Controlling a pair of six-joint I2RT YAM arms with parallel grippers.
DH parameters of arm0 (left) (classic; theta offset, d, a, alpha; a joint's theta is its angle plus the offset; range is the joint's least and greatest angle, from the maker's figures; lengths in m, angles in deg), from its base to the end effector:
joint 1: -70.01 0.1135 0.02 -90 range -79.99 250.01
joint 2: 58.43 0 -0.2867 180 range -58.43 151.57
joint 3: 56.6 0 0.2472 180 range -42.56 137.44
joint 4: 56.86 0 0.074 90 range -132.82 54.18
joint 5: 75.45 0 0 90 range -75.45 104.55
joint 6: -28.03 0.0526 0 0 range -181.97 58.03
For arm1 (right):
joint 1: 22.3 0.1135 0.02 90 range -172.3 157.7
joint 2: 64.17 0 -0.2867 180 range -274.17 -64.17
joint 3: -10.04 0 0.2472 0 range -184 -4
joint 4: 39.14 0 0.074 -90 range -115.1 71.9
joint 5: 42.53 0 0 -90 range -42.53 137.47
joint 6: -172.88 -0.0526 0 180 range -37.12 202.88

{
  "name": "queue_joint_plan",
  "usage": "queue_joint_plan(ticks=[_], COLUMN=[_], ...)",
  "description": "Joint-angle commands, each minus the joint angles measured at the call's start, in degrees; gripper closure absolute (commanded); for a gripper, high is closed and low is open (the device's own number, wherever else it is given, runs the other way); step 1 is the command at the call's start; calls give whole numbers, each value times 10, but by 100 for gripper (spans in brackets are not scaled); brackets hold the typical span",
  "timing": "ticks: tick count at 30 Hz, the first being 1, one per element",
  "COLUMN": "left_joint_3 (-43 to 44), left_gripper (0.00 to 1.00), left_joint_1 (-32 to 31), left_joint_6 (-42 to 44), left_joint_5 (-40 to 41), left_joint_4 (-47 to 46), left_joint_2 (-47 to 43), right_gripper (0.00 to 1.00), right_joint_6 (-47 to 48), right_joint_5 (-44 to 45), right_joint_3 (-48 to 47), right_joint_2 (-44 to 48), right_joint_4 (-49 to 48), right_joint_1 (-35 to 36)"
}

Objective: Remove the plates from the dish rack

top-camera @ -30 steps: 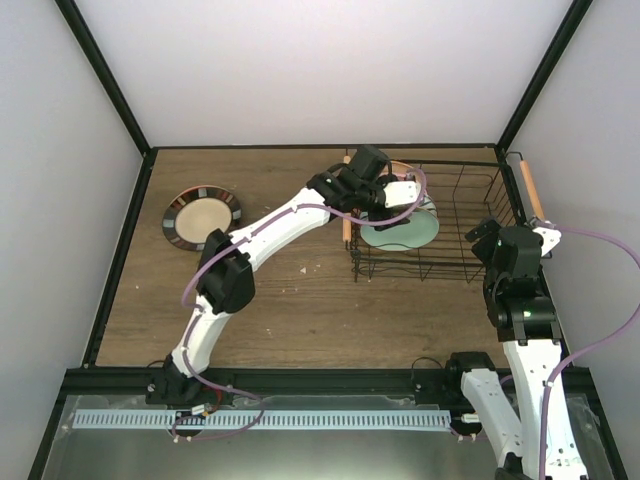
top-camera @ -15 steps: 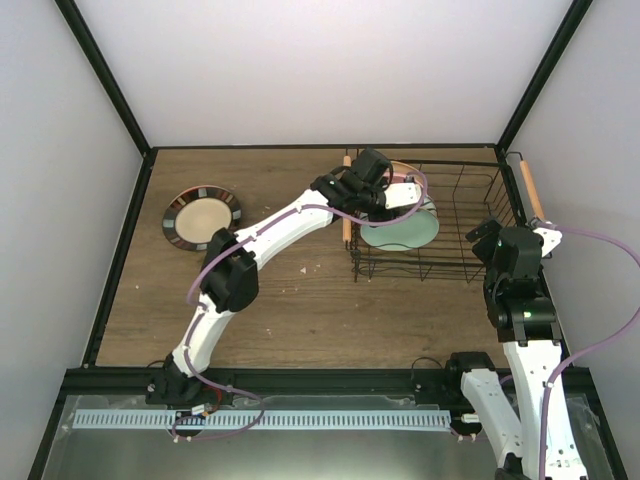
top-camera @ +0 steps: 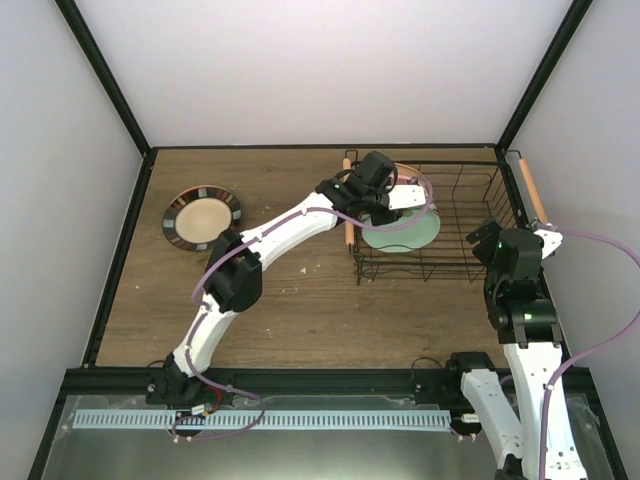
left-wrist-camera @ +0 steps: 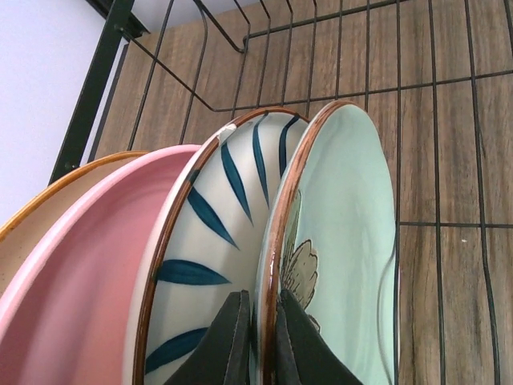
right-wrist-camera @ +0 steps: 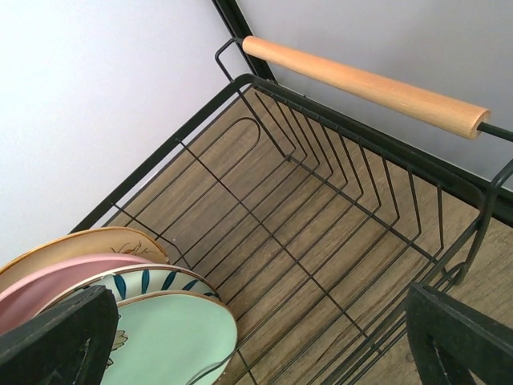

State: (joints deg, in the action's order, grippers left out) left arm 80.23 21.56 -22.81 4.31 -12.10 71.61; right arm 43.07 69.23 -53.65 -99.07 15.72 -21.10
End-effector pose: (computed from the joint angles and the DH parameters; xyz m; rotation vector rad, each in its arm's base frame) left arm 0.3572 -0.4171 0.2848 1.6172 1.5449 -0.2879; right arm 0.1122 -0.0172 0.3426 0.8778 1.7882 0.0763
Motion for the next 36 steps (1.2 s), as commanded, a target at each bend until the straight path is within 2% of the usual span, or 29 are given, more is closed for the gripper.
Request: queue_joint_plan(ticks=[1, 9, 17, 21, 30, 36], left_joint_3=[18, -4, -105, -123, -100, -151], left_gripper=[96, 96, 96, 96, 96, 96], left_joint_1=[-19, -27, -41, -47, -52, -51], left_joint_6=[-21, 10, 61, 64, 45, 37], left_joint_5=[41, 110, 157, 163, 152, 139], left_joint_4=[-3, -37, -99, -108, -124, -203], left_joint_2=[-26, -78, -131, -146, -187, -243], right_gripper=[0, 0, 0, 0, 0, 0], right_joint_6=[-11, -18, -24, -27, -37, -42], right_joint_5=[18, 10, -1, -2, -5, -9], right_joint_3=[-12, -4, 3, 5, 11, 16], right_joint_2=[7, 7, 4, 7, 14, 15], right_joint_4=[7, 3, -2, 1, 10, 9], right_joint_1=[-2, -2, -2, -2, -2, -2])
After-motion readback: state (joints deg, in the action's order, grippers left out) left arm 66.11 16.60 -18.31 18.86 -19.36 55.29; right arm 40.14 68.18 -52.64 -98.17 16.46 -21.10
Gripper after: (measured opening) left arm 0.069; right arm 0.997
